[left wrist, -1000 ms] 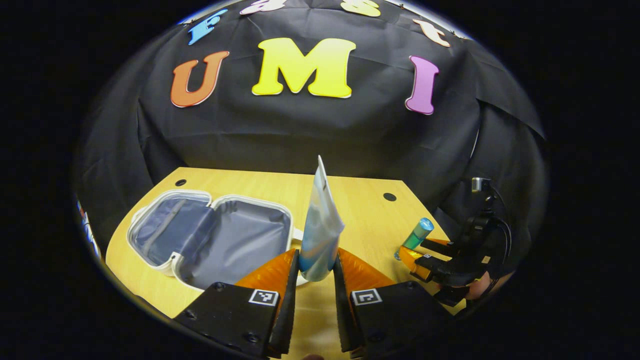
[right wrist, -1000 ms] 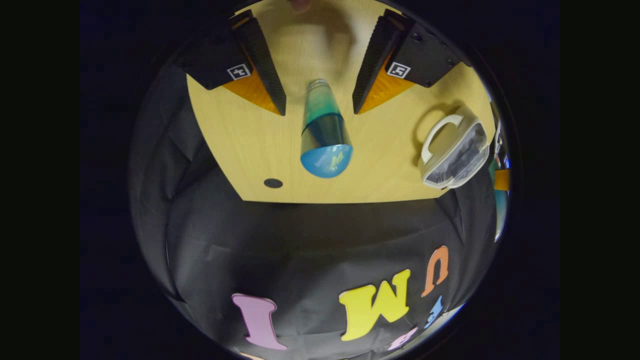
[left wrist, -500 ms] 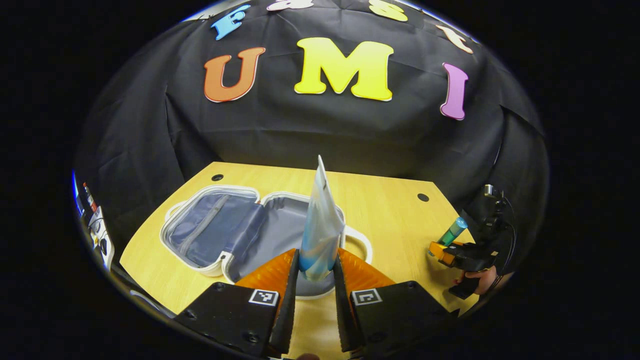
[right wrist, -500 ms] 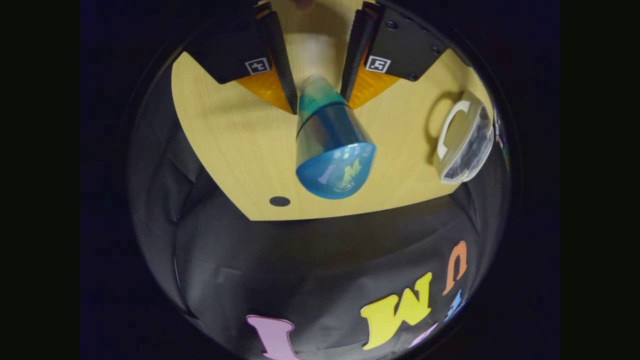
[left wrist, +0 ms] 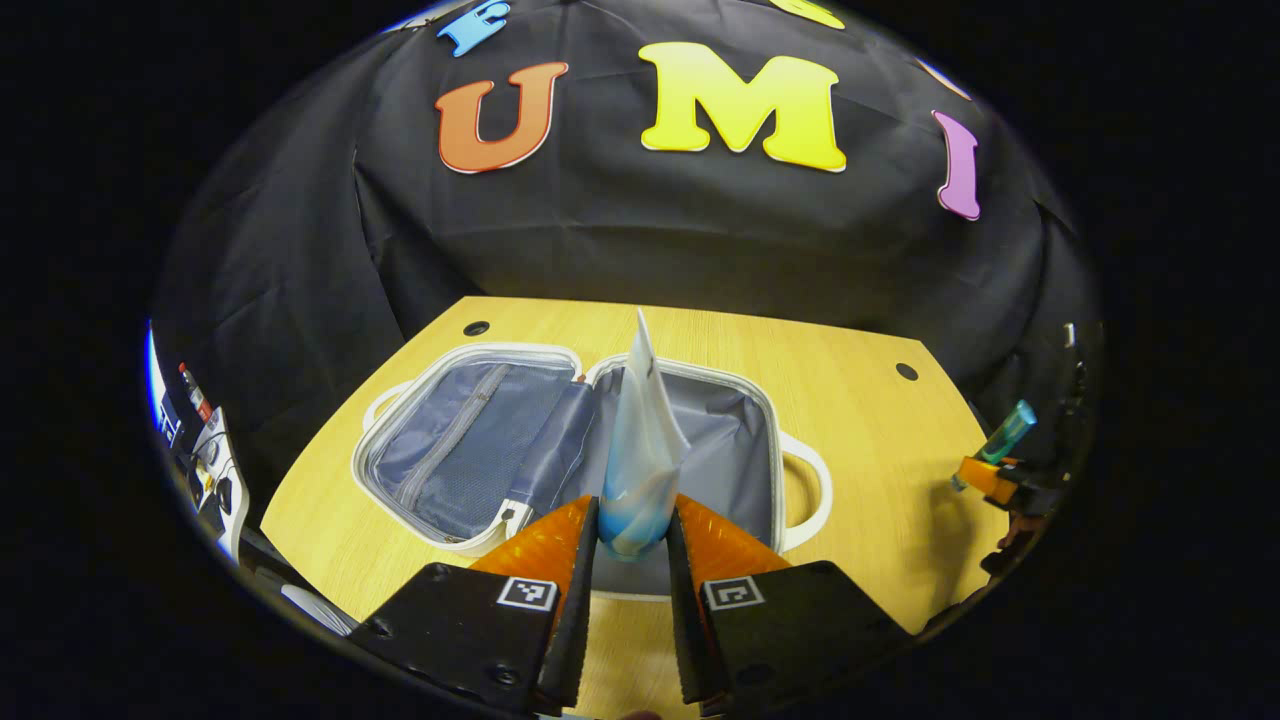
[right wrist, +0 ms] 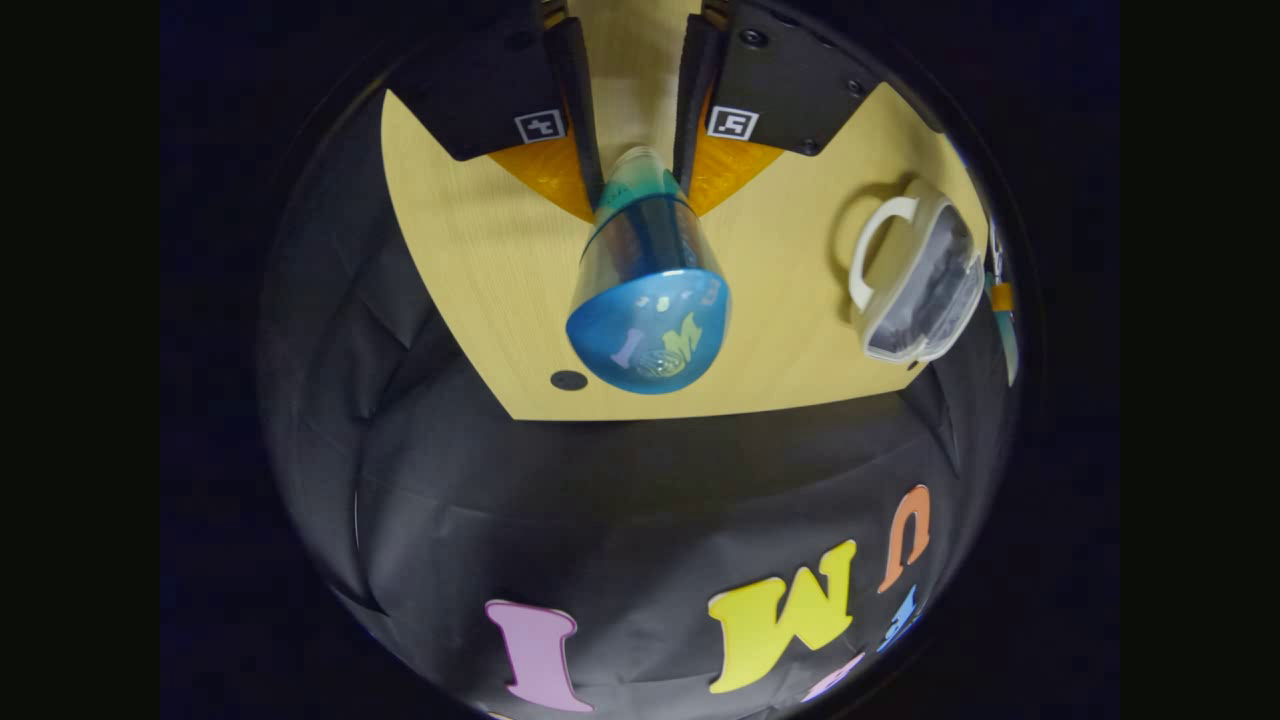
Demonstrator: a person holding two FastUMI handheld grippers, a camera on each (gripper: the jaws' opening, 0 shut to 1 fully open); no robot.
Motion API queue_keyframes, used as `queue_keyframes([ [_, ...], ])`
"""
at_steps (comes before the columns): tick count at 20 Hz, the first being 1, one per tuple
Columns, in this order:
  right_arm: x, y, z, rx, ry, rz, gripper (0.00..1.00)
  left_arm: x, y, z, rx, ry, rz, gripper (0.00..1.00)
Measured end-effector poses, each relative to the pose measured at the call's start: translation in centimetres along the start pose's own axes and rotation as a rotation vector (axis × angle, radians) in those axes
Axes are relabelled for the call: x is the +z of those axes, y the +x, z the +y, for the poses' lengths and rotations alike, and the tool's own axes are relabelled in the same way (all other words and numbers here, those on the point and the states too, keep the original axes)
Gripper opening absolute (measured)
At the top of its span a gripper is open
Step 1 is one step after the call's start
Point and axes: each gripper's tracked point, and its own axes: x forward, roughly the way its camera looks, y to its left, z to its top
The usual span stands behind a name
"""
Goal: First open the suitcase, pack the skin care products into it, and then close the suitcase.
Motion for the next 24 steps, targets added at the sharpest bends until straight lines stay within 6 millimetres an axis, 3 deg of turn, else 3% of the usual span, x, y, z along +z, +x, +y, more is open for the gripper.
queue_keyframes([
  [7,1.7,-7.5,4.0,0.103,0.026,0.028,0.35,-4.9,6.1,3.6,0.218,0.072,0.241,0.38],
  [11,3.2,-10.4,5.8,0.140,-0.009,0.001,0.35,-5.5,8.3,5.8,0.358,0.131,0.316,0.37],
  [15,3.8,-11.4,6.1,0.160,0.009,-0.012,0.35,-6.9,9.6,5.5,0.413,0.187,0.436,0.37],
  [20,2.7,-12.4,5.1,0.152,0.007,-0.011,0.35,-6.6,10.6,5.3,0.479,0.109,0.523,0.38],
  [23,1.8,-13.1,4.3,0.141,0.013,-0.001,0.35,-6.6,11.5,5.0,0.458,0.114,0.579,0.42],
  [24,1.6,-13.2,4.1,0.140,0.016,0.001,0.32,-6.6,11.5,4.9,0.470,0.121,0.585,0.48],
])
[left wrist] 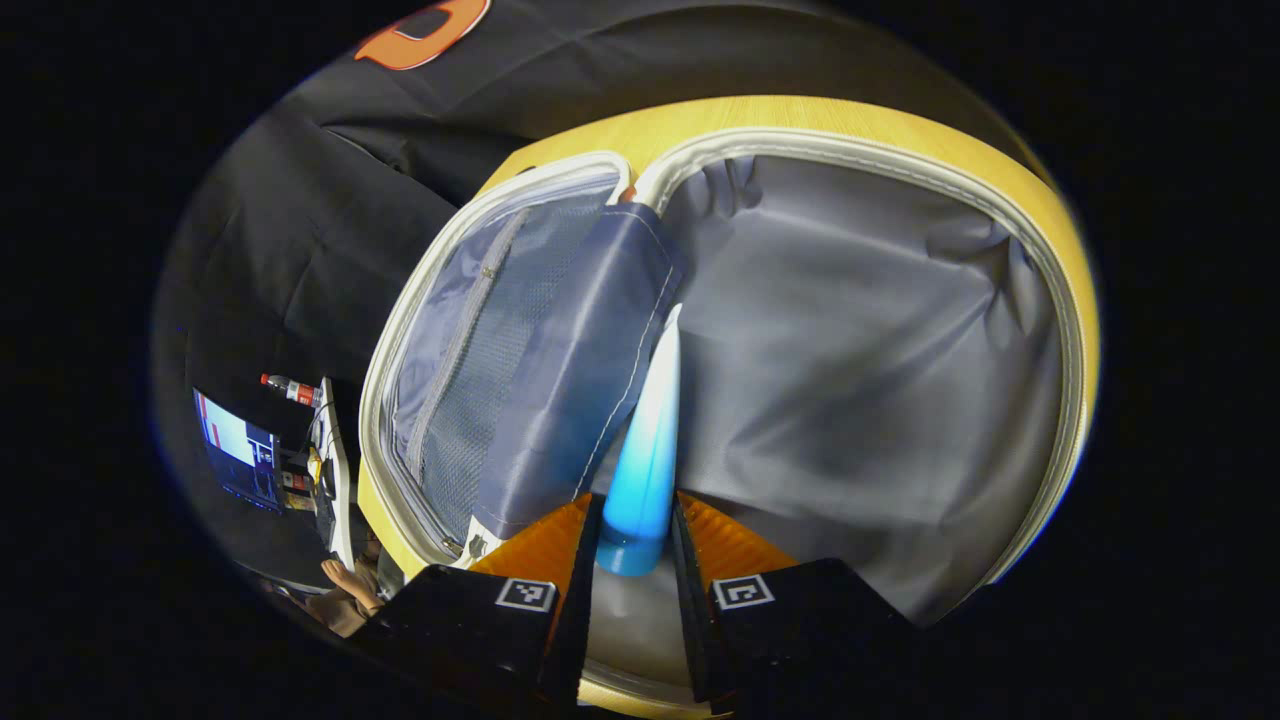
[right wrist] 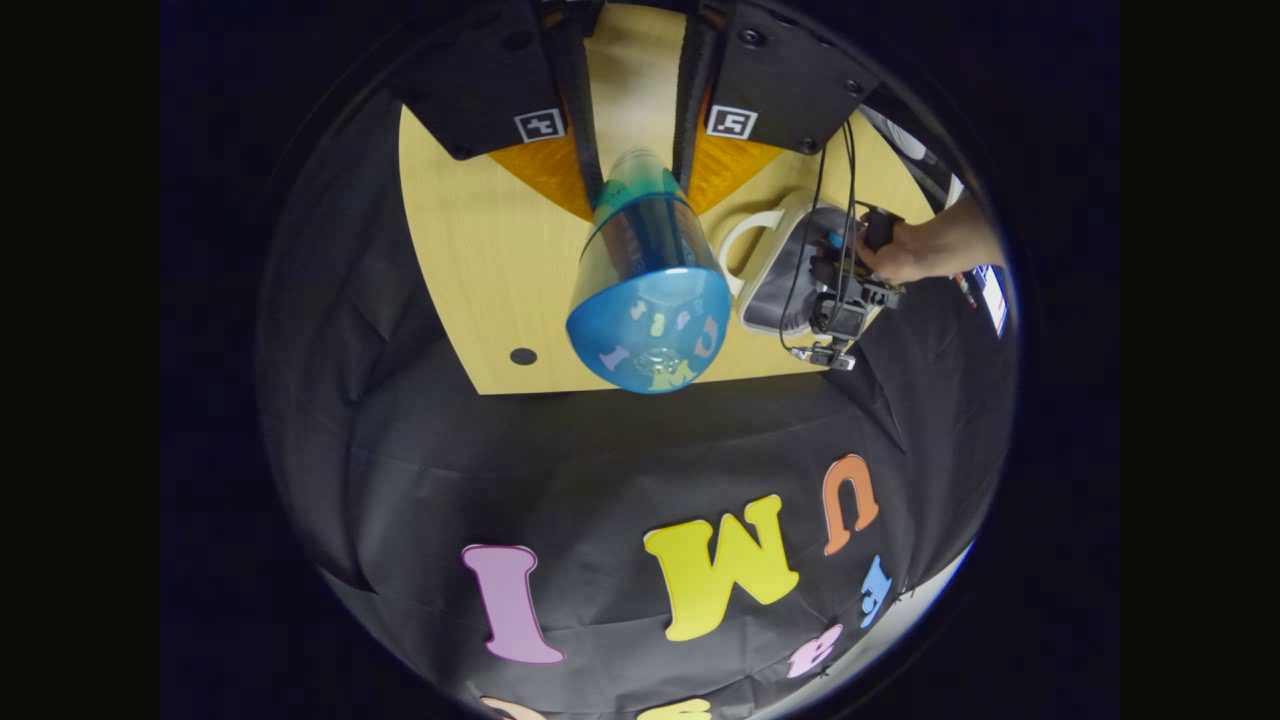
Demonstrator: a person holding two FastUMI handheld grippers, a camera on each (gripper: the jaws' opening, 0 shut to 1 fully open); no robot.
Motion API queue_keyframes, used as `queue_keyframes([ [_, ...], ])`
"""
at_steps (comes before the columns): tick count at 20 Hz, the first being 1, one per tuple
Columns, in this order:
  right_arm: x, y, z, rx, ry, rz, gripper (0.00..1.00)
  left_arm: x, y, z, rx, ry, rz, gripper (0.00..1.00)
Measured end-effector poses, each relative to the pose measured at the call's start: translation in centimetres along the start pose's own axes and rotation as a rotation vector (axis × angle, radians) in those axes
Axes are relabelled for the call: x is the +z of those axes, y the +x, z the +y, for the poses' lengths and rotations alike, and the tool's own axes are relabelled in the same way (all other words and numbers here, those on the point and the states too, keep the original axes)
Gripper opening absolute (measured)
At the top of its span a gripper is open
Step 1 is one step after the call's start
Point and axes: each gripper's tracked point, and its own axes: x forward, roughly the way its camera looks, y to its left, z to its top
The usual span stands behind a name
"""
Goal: First open the suitcase, pack the skin care products into it, and then close the suitcase.
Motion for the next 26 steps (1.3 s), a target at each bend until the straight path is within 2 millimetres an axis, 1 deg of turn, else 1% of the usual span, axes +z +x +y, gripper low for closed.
queue_keyframes([
  [1,-0.1,-0.2,-0.2,-0.003,0.001,-0.001,0.35,0.0,0.1,-0.1,0.007,0.007,0.005,0.44],
  [2,-0.2,-0.4,-0.4,-0.009,-0.005,-0.002,0.35,0.0,0.1,0.0,0.008,0.020,0.003,0.44],
  [3,-0.1,-0.5,-0.5,-0.011,-0.009,-0.005,0.35,0.0,0.2,-0.1,0.003,0.027,0.005,0.45],
  [4,0.0,-0.5,-0.4,-0.009,-0.007,-0.007,0.32,0.0,0.1,0.0,-0.006,0.026,0.002,0.47],
  [5,0.1,-0.4,-0.3,-0.004,0.001,-0.008,0.35,0.0,0.0,-0.2,-0.020,0.018,-0.002,0.48],
  [6,0.1,-0.2,-0.2,-0.003,0.003,-0.007,0.35,0.0,-0.1,-0.3,-0.042,0.008,-0.013,0.41],
  [7,0.3,0.0,-0.1,-0.001,-0.002,-0.004,0.35,0.1,-0.5,-0.7,-0.074,0.001,-0.023,0.52],
  [8,0.4,0.1,0.4,0.007,-0.009,-0.006,0.35,0.1,-0.9,-1.2,-0.118,-0.012,-0.041,0.58],
  [9,0.8,0.3,1.1,0.019,-0.020,-0.007,0.35,0.2,-1.6,-1.4,-0.145,-0.022,-0.057,0.74],
  [10,1.0,0.7,2.0,0.035,-0.033,-0.007,0.35,0.3,-2.4,-1.1,-0.155,-0.024,-0.085,0.91],
  [11,1.4,1.2,3.1,0.055,-0.050,-0.007,0.35,0.7,-3.3,-0.8,-0.175,-0.034,-0.119,0.95],
  [12,2.0,1.7,4.6,0.083,-0.066,-0.009,0.35,1.0,-4.3,-0.7,-0.219,-0.053,-0.161,0.96],
  [13,2.7,2.4,6.5,0.116,-0.082,-0.009,0.35,1.4,-5.6,-0.3,-0.267,-0.079,-0.213,0.98],
  [14,3.3,3.4,8.5,0.150,-0.098,-0.004,0.35,1.8,-7.1,0.6,-0.310,-0.098,-0.276,0.98],
  [15,4.0,4.6,10.9,0.188,-0.108,0.007,0.34,2.1,-8.5,2.5,-0.316,-0.116,-0.338,0.98],
  [17,4.8,6.9,15.2,0.240,-0.119,0.027,0.34,2.1,-10.9,6.2,-0.359,-0.166,-0.462,0.98],
  [18,4.8,8.4,17.4,0.264,-0.124,0.040,0.35,1.7,-11.9,8.5,-0.353,-0.194,-0.518,0.98],
  [19,4.6,10.3,20.1,0.288,-0.131,0.063,0.35,1.3,-12.4,11.2,-0.329,-0.217,-0.567,0.98],
  [20,3.8,11.8,22.5,0.313,-0.124,0.091,0.32,0.7,-13.0,13.4,-0.309,-0.232,-0.606,0.98],
  [21,2.5,13.6,24.6,0.327,-0.117,0.133,0.35,0.2,-13.2,15.1,-0.294,-0.235,-0.638,0.98],
  [22,0.9,15.3,26.3,0.327,-0.115,0.178,0.35,-0.4,-13.2,16.7,-0.280,-0.230,-0.655,0.98],
  [23,-1.2,17.2,27.4,0.303,-0.133,0.218,0.35,-1.3,-12.8,17.9,-0.274,-0.224,-0.656,0.98],
  [24,-3.3,19.0,28.0,0.275,-0.152,0.258,0.31,-2.4,-12.3,18.8,-0.275,-0.229,-0.652,0.98],
  [25,-5.4,20.4,28.6,0.257,-0.158,0.298,0.35,-3.2,-11.5,19.4,-0.285,-0.244,-0.644,0.98],
  [26,-6.7,21.2,29.0,0.240,-0.154,0.338,0.35,-3.8,-10.8,20.0,-0.299,-0.263,-0.632,0.98],
])
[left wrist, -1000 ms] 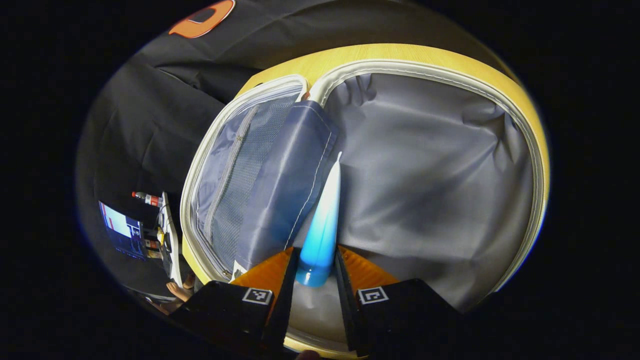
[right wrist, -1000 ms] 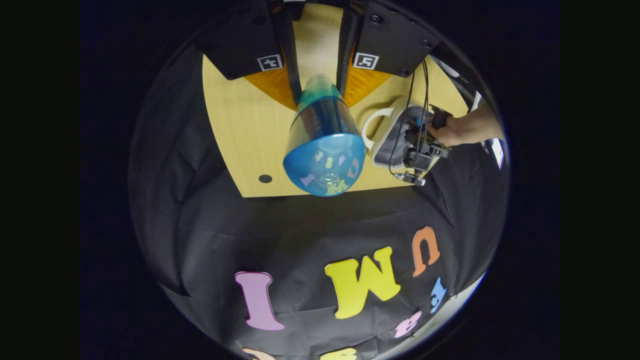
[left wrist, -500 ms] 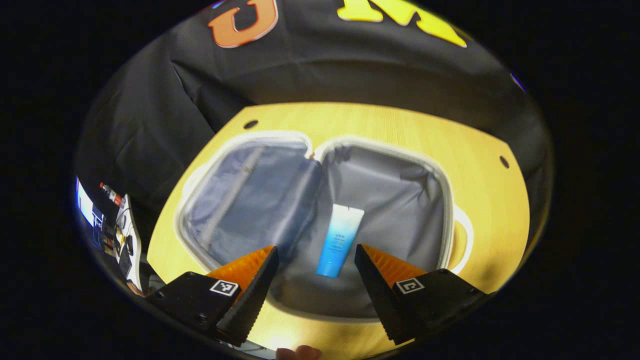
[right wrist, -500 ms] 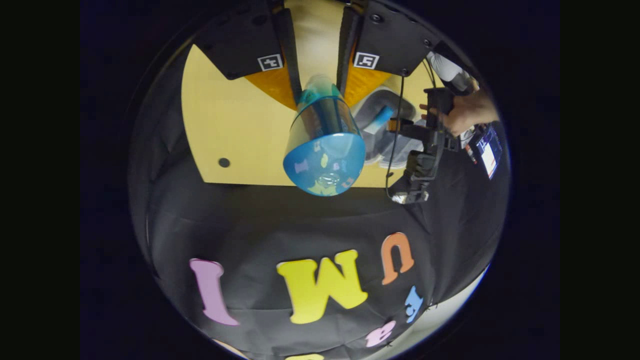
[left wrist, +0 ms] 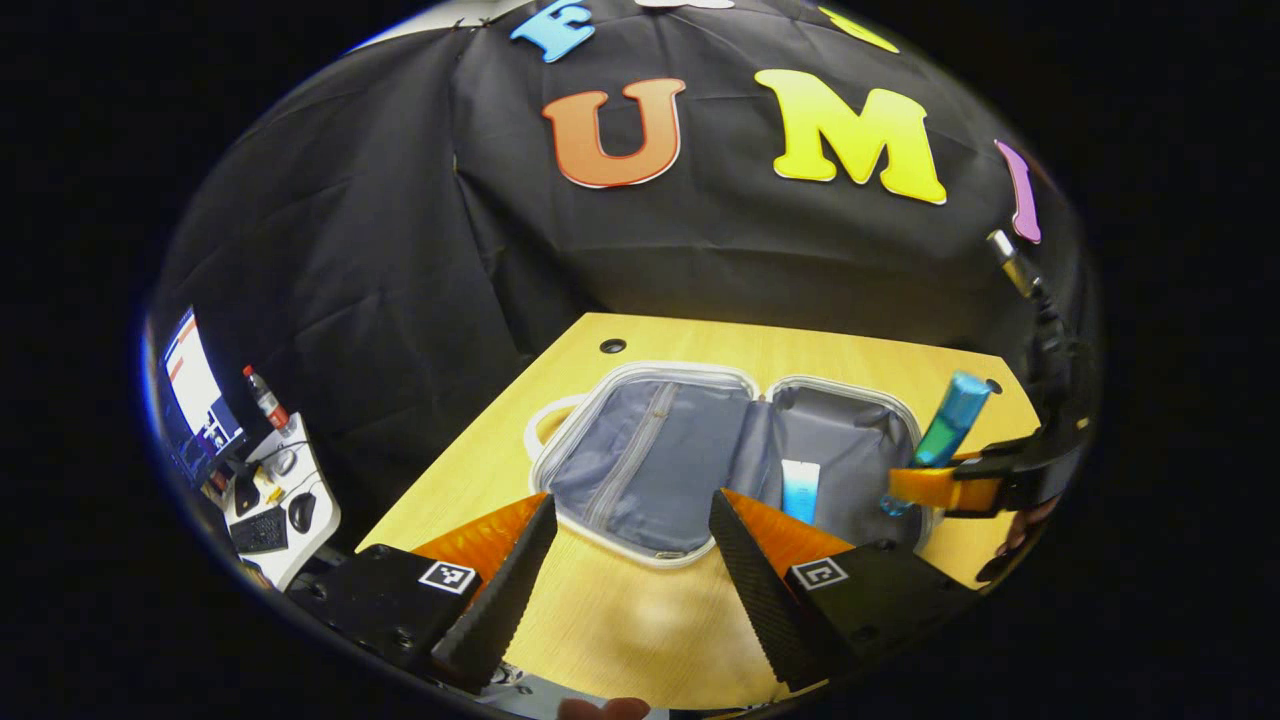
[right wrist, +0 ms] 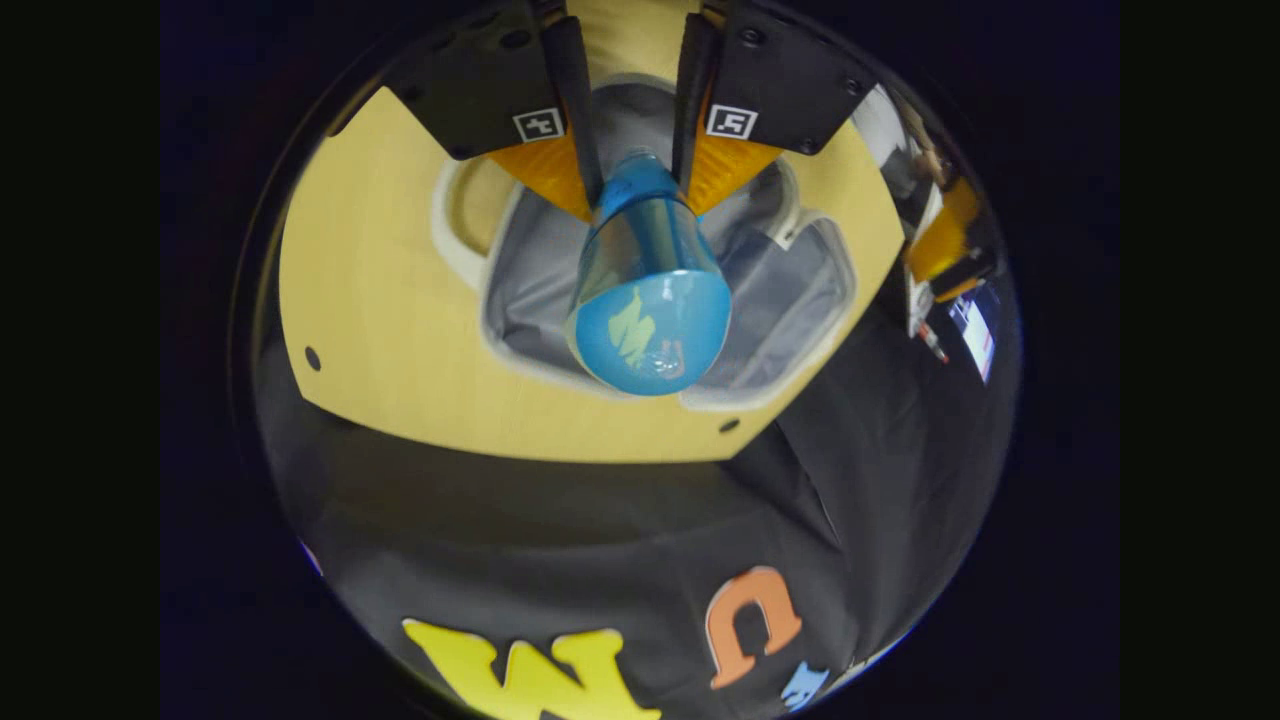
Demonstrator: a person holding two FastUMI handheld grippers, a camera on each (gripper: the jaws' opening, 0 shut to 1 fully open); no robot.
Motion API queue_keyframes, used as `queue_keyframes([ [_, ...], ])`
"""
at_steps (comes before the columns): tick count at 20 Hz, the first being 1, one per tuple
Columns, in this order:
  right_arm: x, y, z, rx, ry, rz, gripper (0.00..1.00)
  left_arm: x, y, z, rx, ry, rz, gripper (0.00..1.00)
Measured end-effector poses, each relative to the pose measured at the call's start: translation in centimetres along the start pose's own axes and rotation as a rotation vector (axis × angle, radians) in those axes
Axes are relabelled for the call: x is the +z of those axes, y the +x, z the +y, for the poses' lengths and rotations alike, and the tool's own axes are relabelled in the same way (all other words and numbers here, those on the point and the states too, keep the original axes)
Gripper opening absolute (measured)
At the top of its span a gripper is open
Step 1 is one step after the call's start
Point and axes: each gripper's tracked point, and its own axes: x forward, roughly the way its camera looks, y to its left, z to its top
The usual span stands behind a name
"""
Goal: First open the suitcase, pack the skin care products into it, and then close the suitcase.
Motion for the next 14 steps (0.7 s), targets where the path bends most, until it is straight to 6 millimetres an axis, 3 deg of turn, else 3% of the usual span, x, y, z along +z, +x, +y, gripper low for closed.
queue_keyframes([
  [4,-2.9,3.1,0.2,-0.049,0.074,0.093,0.35,-1.6,0.4,3.5,0.011,-0.027,0.029,0.98],
  [8,-2.8,4.4,0.0,-0.095,0.133,0.100,0.35,-2.2,1.0,5.0,0.009,-0.054,0.051,0.98],
  [11,-1.8,5.1,-0.4,-0.125,0.180,0.086,0.35,-2.2,1.4,4.8,-0.011,-0.087,0.066,0.98],
  [14,-2.0,6.2,-1.5,-0.173,0.228,0.110,0.35,-1.8,1.4,4.4,-0.035,-0.092,0.061,0.98],
])
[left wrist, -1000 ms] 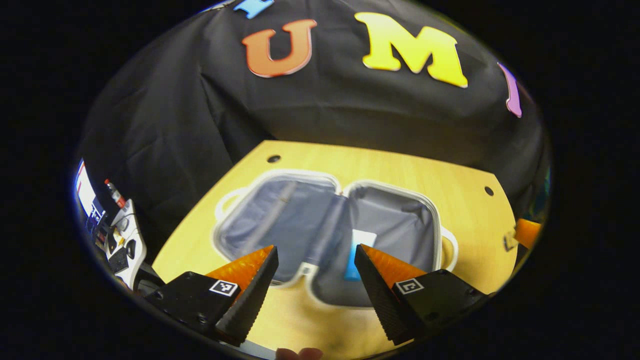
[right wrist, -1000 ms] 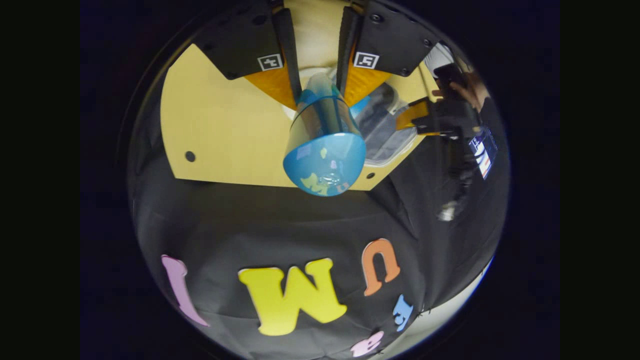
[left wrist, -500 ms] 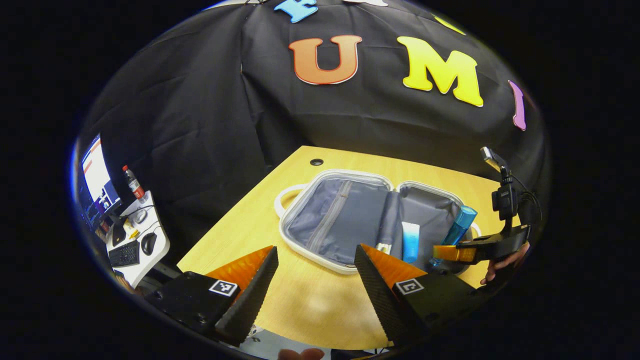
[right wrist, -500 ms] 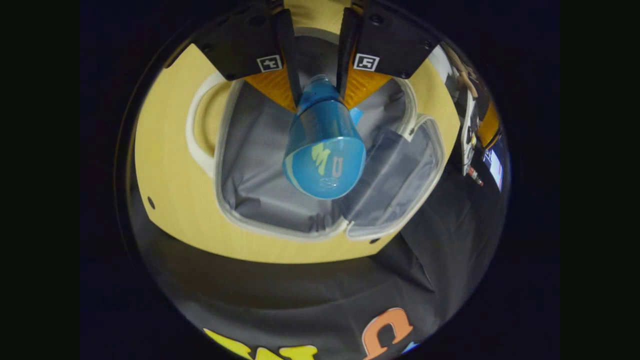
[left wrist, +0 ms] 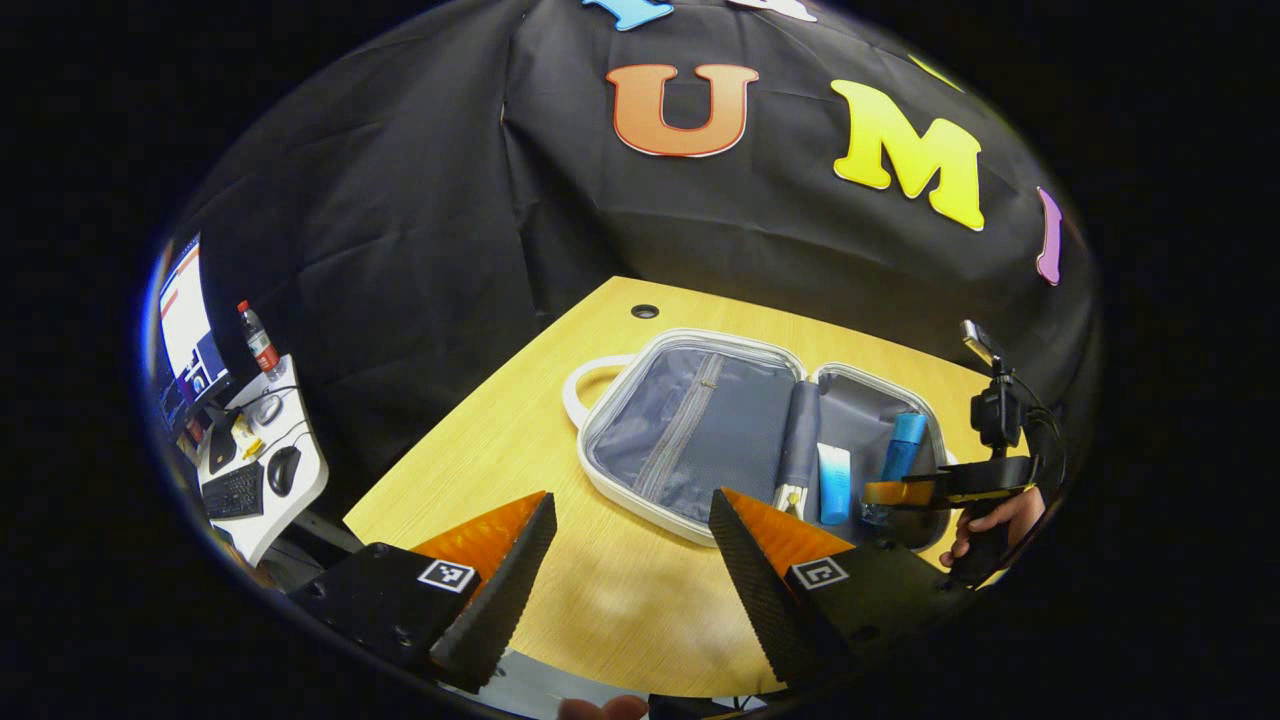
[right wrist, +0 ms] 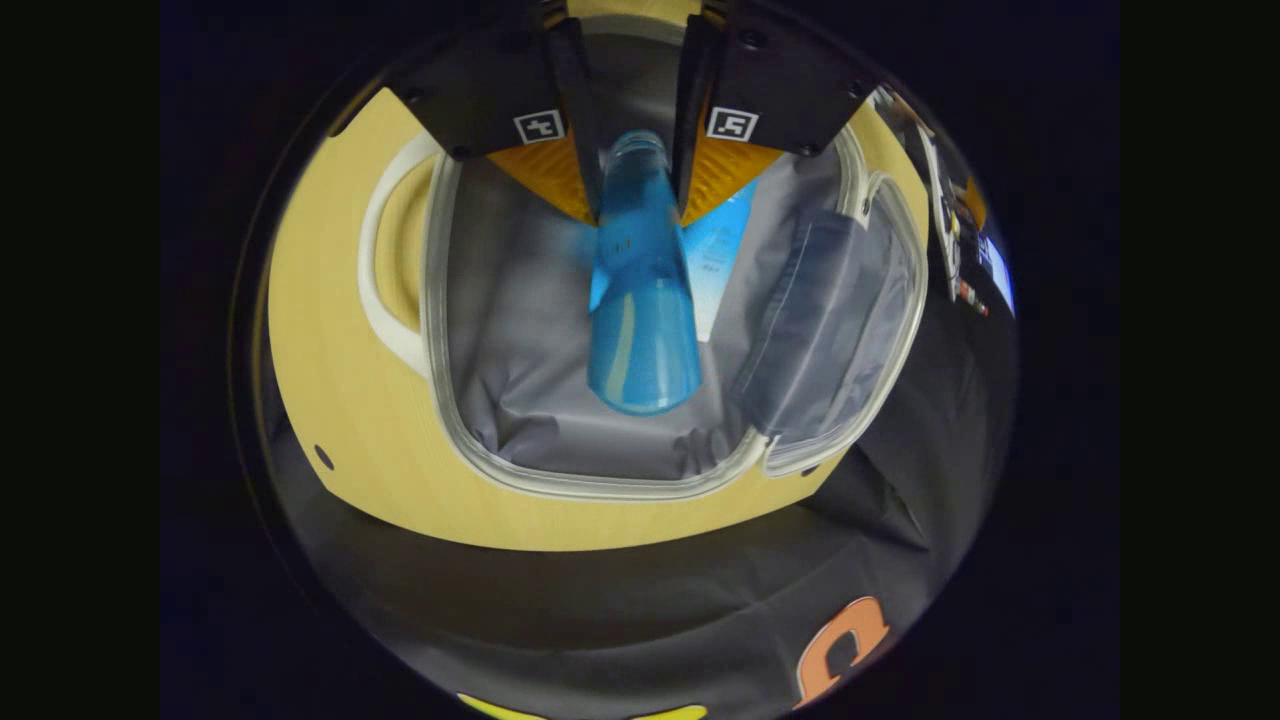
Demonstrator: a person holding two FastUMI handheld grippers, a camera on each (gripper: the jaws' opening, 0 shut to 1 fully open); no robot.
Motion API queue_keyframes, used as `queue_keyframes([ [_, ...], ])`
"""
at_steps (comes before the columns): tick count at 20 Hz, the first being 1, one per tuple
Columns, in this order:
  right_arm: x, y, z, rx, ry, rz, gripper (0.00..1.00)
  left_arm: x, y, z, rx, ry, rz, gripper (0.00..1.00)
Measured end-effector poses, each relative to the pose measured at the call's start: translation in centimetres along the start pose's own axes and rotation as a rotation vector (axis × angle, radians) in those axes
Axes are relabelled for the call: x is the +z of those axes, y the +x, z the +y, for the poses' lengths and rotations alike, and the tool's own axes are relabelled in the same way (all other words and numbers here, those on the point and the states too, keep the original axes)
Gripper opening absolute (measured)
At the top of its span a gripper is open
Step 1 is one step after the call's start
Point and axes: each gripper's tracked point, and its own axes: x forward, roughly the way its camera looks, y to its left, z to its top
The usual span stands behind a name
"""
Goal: First open the suitcase, pack the skin care products into it, and then close the suitcase.
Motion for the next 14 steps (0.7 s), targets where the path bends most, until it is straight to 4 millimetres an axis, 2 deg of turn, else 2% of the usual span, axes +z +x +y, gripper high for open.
queue_keyframes([
  [8,-0.2,0.5,0.0,-0.061,-0.059,0.016,0.35,0.5,0.3,-0.1,-0.035,-0.021,-0.012,0.98],
  [14,-1.1,-0.6,-0.1,-0.072,-0.084,0.021,0.41,1.8,0.6,0.3,-0.067,-0.003,-0.055,0.98],
])
